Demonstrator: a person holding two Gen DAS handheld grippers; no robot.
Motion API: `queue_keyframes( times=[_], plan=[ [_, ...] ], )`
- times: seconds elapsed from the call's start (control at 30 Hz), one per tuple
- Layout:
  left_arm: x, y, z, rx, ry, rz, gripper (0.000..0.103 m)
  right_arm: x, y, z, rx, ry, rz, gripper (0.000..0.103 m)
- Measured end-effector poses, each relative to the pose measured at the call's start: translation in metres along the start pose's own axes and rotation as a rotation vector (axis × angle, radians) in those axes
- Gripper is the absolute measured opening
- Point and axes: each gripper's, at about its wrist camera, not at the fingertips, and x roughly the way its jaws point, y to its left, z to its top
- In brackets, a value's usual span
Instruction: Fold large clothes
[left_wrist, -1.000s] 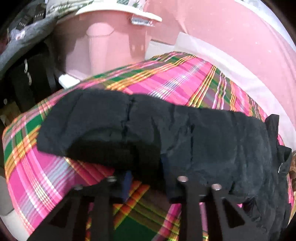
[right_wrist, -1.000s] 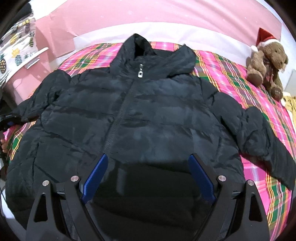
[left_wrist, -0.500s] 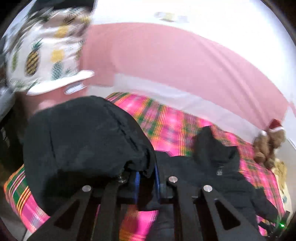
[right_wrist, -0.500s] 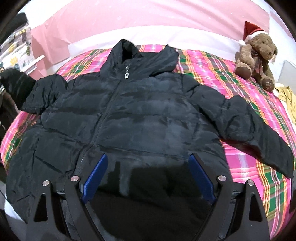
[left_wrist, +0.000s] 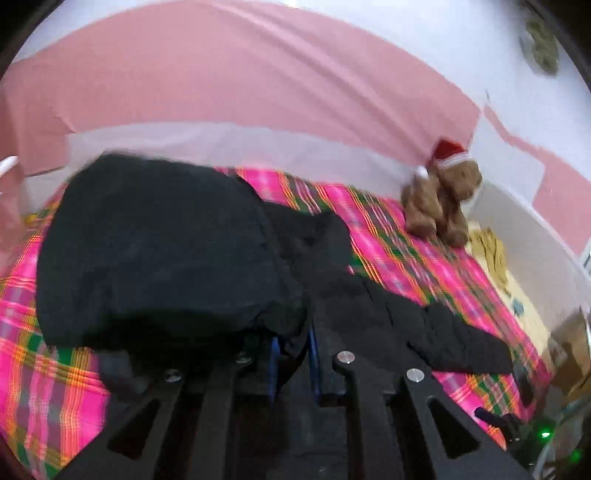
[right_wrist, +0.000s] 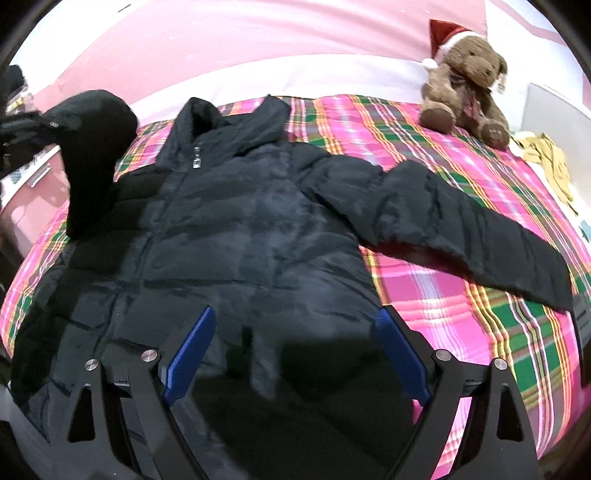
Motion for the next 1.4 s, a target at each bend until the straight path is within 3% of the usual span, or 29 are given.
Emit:
queue_keyframes(
  times=[0.13, 0.23, 0.27, 0.37, 0.53, 0.63, 0.77, 0.83, 0.87, 0.97, 1.03, 1.27, 1.4],
  plan=[
    [0.048, -0.02, -0.013, 0.013, 0.072, -0.037, 0.029, 0.002, -0.015, -0.004, 0.019, 0.005, -0.015, 0.089],
    [0.066, -0.031, -0.024, 0.003, 0.104, -0.096, 0.067, 0.003, -0.021, -0.005, 0.028, 0.003, -0.024, 0.089],
    [0.067, -0.033, -0.028, 0.0, 0.104, -0.118, 0.072, 0.003, -0.022, -0.005, 0.029, 0.001, -0.025, 0.089],
    [0.071, -0.041, -0.031, -0.013, 0.136, -0.189, 0.074, -0.001, -0.023, -0.001, 0.033, -0.018, -0.025, 0.089],
    [0.04, -0.045, -0.016, -0.018, 0.06, -0.244, 0.076, -0.012, -0.014, 0.015, 0.025, -0.078, -0.004, 0.089],
    [0.021, -0.017, -0.002, -0.016, -0.001, -0.172, 0.076, -0.011, -0.002, 0.031, 0.008, -0.106, 0.028, 0.089],
    [0.024, 0.046, 0.011, -0.032, -0.031, 0.054, 0.076, 0.006, 0.019, 0.056, -0.025, -0.115, 0.068, 0.086],
    [0.03, 0.082, 0.013, -0.06, -0.023, 0.157, 0.075, 0.019, 0.028, 0.069, -0.043, -0.11, 0.076, 0.074],
    [0.036, 0.102, 0.013, -0.083, -0.012, 0.194, 0.069, 0.03, 0.034, 0.077, -0.053, -0.096, 0.073, 0.065],
    [0.064, 0.144, 0.007, -0.148, 0.071, 0.215, 0.047, 0.057, 0.05, 0.094, -0.083, -0.07, 0.074, 0.057],
    [0.083, 0.157, -0.002, -0.167, 0.111, 0.216, 0.043, 0.078, 0.055, 0.105, -0.086, -0.043, 0.075, 0.057],
    [0.112, 0.14, -0.033, -0.101, 0.117, 0.216, 0.043, 0.157, 0.046, 0.108, -0.049, 0.084, 0.007, 0.056],
    [0.111, 0.142, -0.031, -0.103, 0.131, 0.199, 0.043, 0.16, 0.038, 0.106, -0.018, 0.105, 0.027, 0.056]
  ],
)
